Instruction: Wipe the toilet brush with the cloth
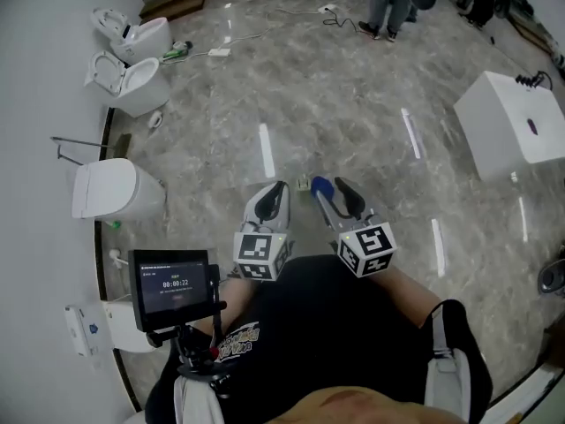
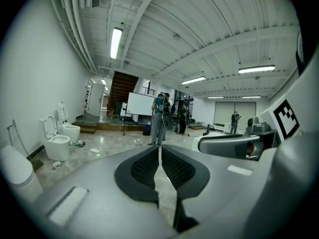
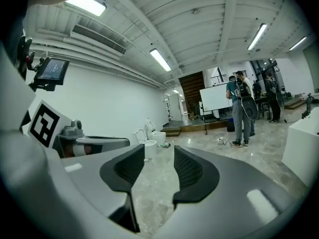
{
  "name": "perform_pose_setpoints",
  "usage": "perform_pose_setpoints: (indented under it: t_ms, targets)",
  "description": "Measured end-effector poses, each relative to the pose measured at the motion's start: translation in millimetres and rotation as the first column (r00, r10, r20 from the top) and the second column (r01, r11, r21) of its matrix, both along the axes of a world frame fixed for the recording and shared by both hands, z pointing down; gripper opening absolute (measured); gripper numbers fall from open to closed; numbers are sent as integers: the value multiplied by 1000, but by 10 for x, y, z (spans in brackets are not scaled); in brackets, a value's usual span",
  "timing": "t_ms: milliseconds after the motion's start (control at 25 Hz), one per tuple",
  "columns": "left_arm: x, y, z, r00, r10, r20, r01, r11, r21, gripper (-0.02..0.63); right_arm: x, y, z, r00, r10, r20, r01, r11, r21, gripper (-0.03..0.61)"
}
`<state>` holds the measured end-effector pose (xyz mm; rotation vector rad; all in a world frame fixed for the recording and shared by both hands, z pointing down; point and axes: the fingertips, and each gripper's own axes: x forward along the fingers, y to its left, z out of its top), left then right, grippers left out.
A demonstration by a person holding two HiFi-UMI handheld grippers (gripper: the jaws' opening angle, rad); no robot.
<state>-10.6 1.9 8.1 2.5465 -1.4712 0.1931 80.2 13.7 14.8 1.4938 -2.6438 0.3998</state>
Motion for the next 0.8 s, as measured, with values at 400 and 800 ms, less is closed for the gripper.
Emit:
perform_pose_setpoints:
  t_ms: [400,800]
  targets:
    - [134,95,116,998,51,47,-51,999,6,17,41,-26,48,1000,-3,19,3,1000,-8,189]
    - [69,26,78,999,18,39,-19,1000,14,17,72,-72,82,999,0,48,2,999,-33,184]
